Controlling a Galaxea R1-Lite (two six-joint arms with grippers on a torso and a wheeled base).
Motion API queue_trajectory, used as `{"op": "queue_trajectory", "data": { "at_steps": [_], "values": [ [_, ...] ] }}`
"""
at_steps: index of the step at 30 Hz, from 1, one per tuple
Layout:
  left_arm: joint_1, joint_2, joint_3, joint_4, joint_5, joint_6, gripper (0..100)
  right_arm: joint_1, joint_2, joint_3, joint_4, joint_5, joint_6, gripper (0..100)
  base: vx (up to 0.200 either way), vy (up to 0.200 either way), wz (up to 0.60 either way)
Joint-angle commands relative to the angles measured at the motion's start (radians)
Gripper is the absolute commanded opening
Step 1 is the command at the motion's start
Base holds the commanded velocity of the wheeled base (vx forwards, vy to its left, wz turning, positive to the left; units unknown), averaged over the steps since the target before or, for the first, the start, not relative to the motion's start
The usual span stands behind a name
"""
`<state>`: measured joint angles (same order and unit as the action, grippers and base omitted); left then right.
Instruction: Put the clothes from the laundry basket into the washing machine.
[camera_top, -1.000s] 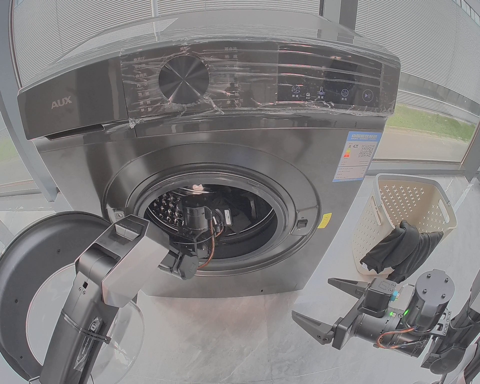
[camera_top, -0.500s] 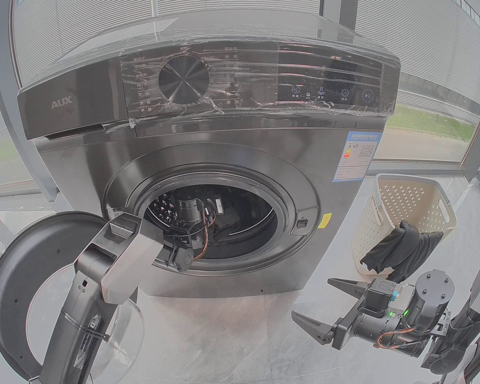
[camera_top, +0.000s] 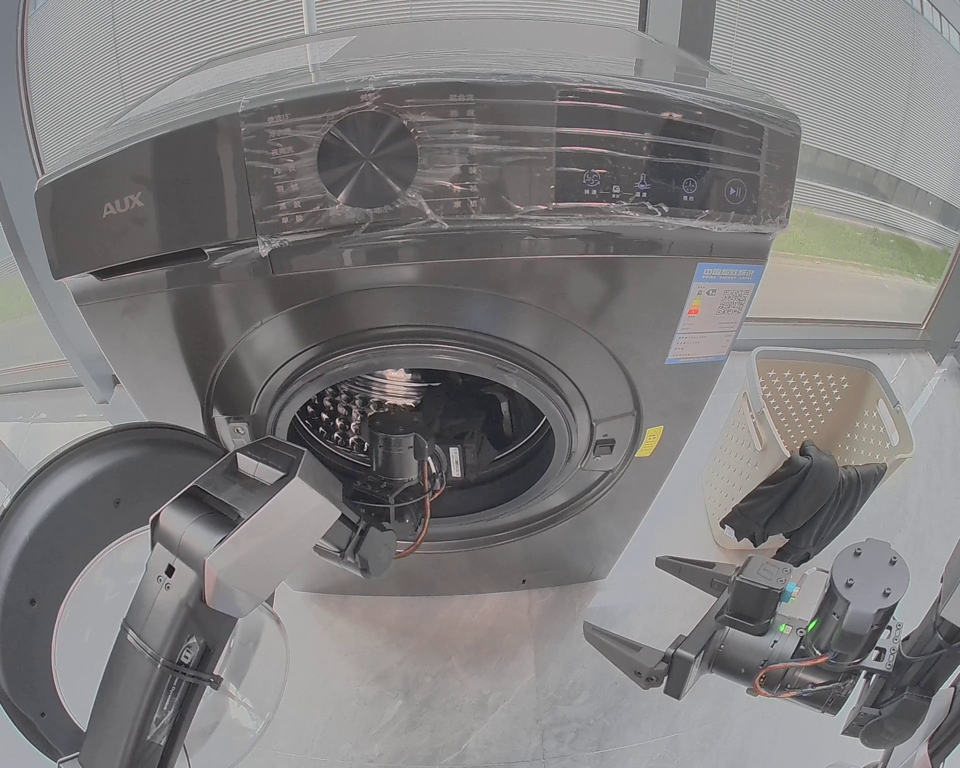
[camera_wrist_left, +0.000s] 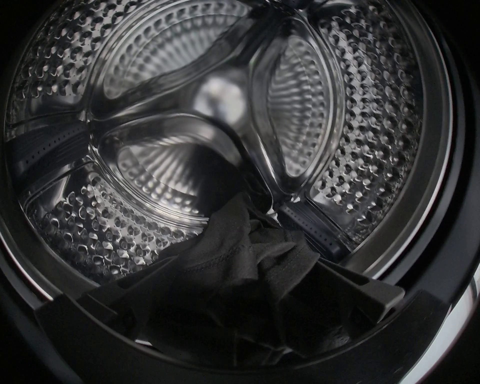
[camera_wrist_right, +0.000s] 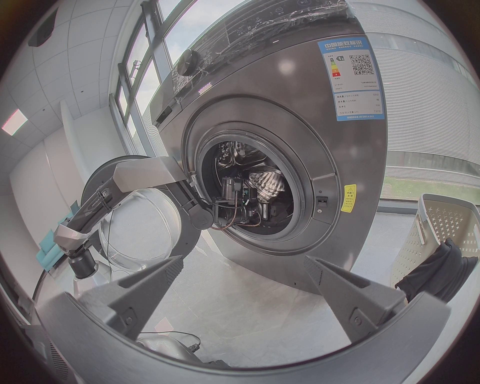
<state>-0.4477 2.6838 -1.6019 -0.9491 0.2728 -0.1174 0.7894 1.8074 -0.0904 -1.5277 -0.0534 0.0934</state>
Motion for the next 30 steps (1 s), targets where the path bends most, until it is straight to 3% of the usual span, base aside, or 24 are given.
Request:
{"op": "queue_trajectory", "data": {
  "at_steps": [1, 7, 8, 14, 23, 30],
  "values": [
    [-0.009, 0.002, 0.033, 0.007, -0.003, 0.001, 100, 0.001, -0.002, 0.000, 0.000, 0.000, 0.000, 100, 0.000, 0.000, 0.00],
    [-0.008, 0.027, 0.033, 0.007, -0.004, 0.007, 100, 0.001, 0.000, 0.000, 0.000, 0.000, 0.000, 100, 0.000, 0.000, 0.00],
    [-0.006, 0.036, 0.027, 0.006, -0.004, 0.010, 0, -0.001, 0.000, 0.000, 0.000, 0.001, 0.000, 100, 0.000, 0.000, 0.00],
    [-0.005, 0.034, 0.007, 0.003, -0.004, 0.009, 0, 0.001, 0.001, 0.000, 0.000, 0.001, 0.000, 100, 0.000, 0.000, 0.00],
    [0.037, 0.039, -0.204, -0.013, 0.014, -0.005, 0, 0.001, 0.000, -0.002, 0.000, 0.001, 0.000, 100, 0.000, 0.000, 0.00],
    [0.061, 0.048, -0.268, -0.017, 0.020, -0.007, 0, 0.002, 0.000, -0.003, 0.000, 0.000, 0.000, 100, 0.000, 0.000, 0.00]
  ]
}}
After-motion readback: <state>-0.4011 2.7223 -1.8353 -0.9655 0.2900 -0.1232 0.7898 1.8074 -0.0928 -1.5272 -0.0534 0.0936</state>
